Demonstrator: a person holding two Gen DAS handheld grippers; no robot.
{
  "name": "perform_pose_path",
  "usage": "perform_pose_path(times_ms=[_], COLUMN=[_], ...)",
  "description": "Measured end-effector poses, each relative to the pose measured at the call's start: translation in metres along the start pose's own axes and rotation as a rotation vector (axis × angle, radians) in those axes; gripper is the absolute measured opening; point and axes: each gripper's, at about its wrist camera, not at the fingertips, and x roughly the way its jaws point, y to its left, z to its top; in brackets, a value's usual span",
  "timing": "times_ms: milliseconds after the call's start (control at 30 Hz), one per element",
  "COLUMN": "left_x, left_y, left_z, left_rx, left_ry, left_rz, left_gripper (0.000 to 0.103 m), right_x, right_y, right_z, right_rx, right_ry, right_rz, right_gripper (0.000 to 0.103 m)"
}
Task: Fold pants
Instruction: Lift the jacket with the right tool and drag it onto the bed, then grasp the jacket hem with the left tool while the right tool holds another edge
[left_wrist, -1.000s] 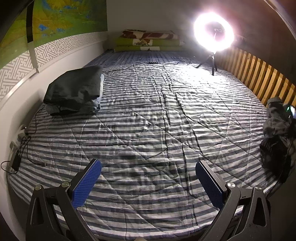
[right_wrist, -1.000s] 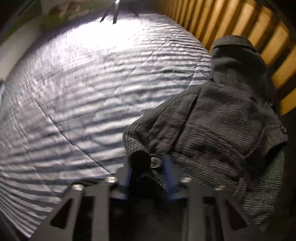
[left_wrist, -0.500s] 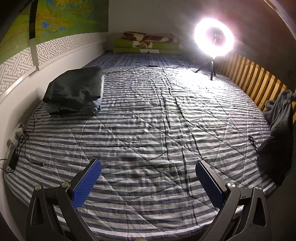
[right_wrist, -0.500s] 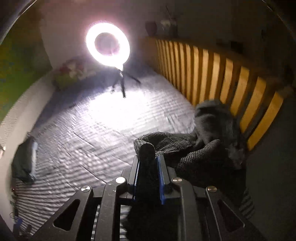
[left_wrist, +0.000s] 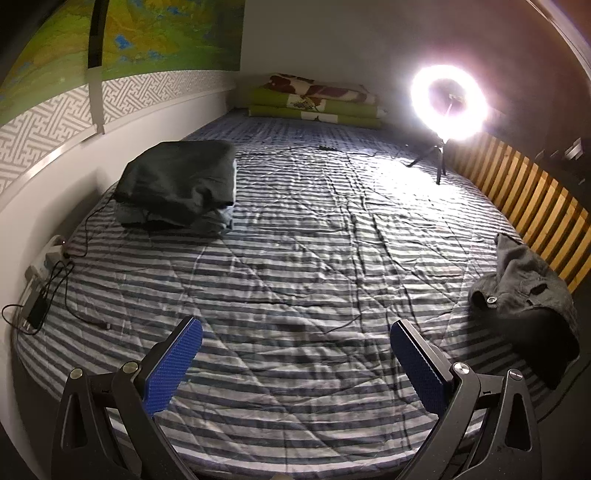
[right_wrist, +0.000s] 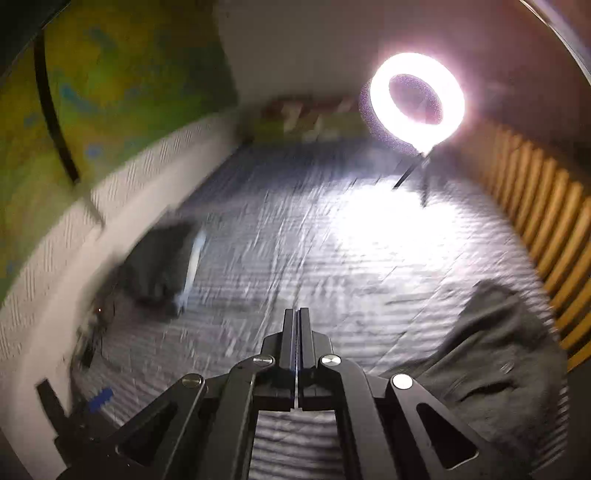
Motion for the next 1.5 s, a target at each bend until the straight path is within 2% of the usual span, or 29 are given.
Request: perform_pose_path(times_ms=[133, 200, 267, 300, 367, 433, 533, 567, 667, 733, 800, 967, 1000, 1033, 1067, 1100, 1133, 1200, 1233, 1433, 1467, 1500], left_x=[0.002, 0.006, 0.014, 0.02, 0.036, 0.054, 0.078, 0.088, 0.115, 0.133, 0.148, 0.186, 0.19, 0.194, 0.197, 0.201, 0.202, 0.205, 0.206, 0.192, 0.19, 0.189], left_y=[0.003, -0.001, -0.011, -0.019, -0.042, -0.07, -0.119, -0.139, -0.183, -0.206, -0.222, -0.244, -0.247, -0.251, -0.252, -0.254, -0.254, -0.257, -0.258, -0.262, -0.263, -0.264], left_z=[-0.003, -0.005, -0.005, -0.004, -0.002, -0.002, -0.006, -0.008, -0.01, -0.009, -0.004, 0.016, 0.02, 0.024, 0.027, 0.03, 0.032, 0.038, 0.041, 0.051, 0.05, 0.049], left_rx=[0.023, 0.031, 0.047, 0.06, 0.101, 0.166, 0.269, 0.308, 0.353, 0.354, 0.35, 0.281, 0.261, 0.249, 0.241, 0.225, 0.213, 0.202, 0.2, 0.24, 0.249, 0.253], left_ry=[0.015, 0.017, 0.02, 0.028, 0.064, 0.119, 0.166, 0.188, 0.238, 0.25, 0.249, 0.314, 0.315, 0.322, 0.332, 0.354, 0.367, 0.371, 0.367, 0.322, 0.315, 0.314], left_rz=[0.002, -0.009, -0.038, -0.061, -0.123, -0.205, -0.286, -0.315, -0.368, -0.378, -0.37, -0.403, -0.408, -0.41, -0.41, -0.424, -0.436, -0.437, -0.439, -0.462, -0.454, -0.448], left_gripper=[0.103, 0.103, 0.103, 0.103, 0.103, 0.103, 0.103, 0.103, 0.103, 0.103, 0.103, 0.101, 0.092, 0.075, 0.063, 0.041, 0.023, 0.013, 0.009, 0.003, 0.003, 0.003], right_x=[0.056, 0.064, 0.063, 0.058, 0.041, 0.02, -0.021, -0.035, -0.055, -0.059, -0.059, -0.043, -0.039, -0.036, -0.034, -0.034, -0.036, -0.04, -0.042, -0.057, -0.057, -0.055], right_y=[0.015, -0.003, -0.031, -0.051, -0.093, -0.126, -0.181, -0.196, -0.217, -0.222, -0.229, -0.239, -0.243, -0.245, -0.249, -0.254, -0.258, -0.267, -0.271, -0.262, -0.257, -0.251], right_z=[-0.043, -0.069, -0.096, -0.107, -0.13, -0.146, -0.172, -0.185, -0.207, -0.217, -0.226, -0.227, -0.225, -0.224, -0.222, -0.22, -0.217, -0.21, -0.205, -0.189, -0.191, -0.194], right_rx=[-0.03, -0.022, 0.004, 0.021, 0.079, 0.143, 0.229, 0.242, 0.243, 0.236, 0.229, 0.223, 0.225, 0.231, 0.246, 0.267, 0.29, 0.319, 0.327, 0.231, 0.215, 0.197], right_ry=[0.136, 0.171, 0.183, 0.179, 0.175, 0.178, 0.162, 0.161, 0.17, 0.182, 0.186, 0.195, 0.2, 0.2, 0.199, 0.194, 0.181, 0.173, 0.174, 0.17, 0.187, 0.205], right_rz=[-0.011, -0.053, -0.135, -0.18, -0.253, -0.294, -0.358, -0.381, -0.421, -0.424, -0.428, -0.415, -0.418, -0.424, -0.421, -0.411, -0.401, -0.391, -0.397, -0.386, -0.378, -0.367], right_gripper=[0.002, 0.015, 0.028, 0.033, 0.035, 0.037, 0.043, 0.048, 0.056, 0.057, 0.059, 0.061, 0.061, 0.061, 0.06, 0.057, 0.05, 0.008, 0.002, 0.002, 0.012, 0.036])
